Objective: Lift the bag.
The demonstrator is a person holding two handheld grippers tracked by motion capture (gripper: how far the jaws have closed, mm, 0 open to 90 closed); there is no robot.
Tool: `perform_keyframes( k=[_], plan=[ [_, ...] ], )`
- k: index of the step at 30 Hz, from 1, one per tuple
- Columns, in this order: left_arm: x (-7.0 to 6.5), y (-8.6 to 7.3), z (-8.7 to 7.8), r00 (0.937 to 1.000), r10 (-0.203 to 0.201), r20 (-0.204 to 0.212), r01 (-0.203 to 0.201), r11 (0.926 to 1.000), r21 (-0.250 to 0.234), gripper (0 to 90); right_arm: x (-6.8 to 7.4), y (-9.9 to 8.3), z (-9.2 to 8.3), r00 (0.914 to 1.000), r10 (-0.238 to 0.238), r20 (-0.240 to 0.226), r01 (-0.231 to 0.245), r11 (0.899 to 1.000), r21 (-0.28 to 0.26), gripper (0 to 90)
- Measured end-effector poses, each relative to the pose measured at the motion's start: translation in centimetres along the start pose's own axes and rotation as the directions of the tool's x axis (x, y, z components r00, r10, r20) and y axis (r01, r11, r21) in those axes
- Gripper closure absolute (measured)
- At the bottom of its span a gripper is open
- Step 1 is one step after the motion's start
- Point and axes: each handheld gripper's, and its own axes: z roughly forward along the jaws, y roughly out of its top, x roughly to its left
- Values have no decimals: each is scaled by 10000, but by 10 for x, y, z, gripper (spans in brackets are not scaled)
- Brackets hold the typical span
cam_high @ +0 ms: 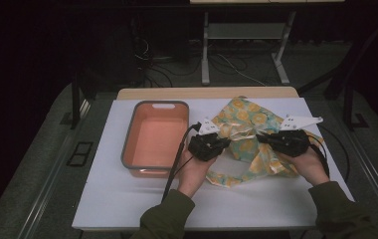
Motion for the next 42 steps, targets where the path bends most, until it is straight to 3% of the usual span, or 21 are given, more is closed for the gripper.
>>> perform_keyframes(
  k=[4,8,16,24,30,33,35,38,40,42],
  plan=[
    [-5,14,-15,9999,138,70,-133,9978,-652,891,0,16,-9,10000,-82,56,85,9982,-602,893],
    [0,19,-9,10000,78,-1,-78,9985,-543,890,-4,21,-7,9998,-73,183,85,9977,-679,892],
    [21,21,35,9960,-604,-661,605,9982,-7,886,-29,7,21,9957,593,707,-601,9981,95,893],
    [44,14,79,9876,-829,-1333,969,9901,1019,884,-53,-12,49,9837,1526,955,-1608,9834,846,892],
    [56,2,94,9803,-1185,-1582,1444,9759,1636,869,-58,-22,67,9786,1797,1006,-1931,9703,1458,893],
    [55,4,92,9799,-1141,-1637,1402,9775,1578,785,-57,-26,69,9761,1936,985,-2067,9672,1474,885],
    [53,7,86,9796,-1127,-1665,1371,9802,1431,699,-58,-26,66,9714,2239,788,-2326,9640,1290,818],
    [50,14,75,9803,-1138,-1611,1334,9842,1164,553,-57,-22,56,9657,2535,563,-2582,9605,1041,620],
    [48,18,66,9843,-1108,-1371,1264,9858,1107,471,-57,-18,45,9565,2913,167,-2918,9540,686,512],
    [46,22,53,9902,-1023,-951,1121,9882,1044,383,-56,-14,36,9543,2989,29,-2987,9531,492,427]
  ],
)
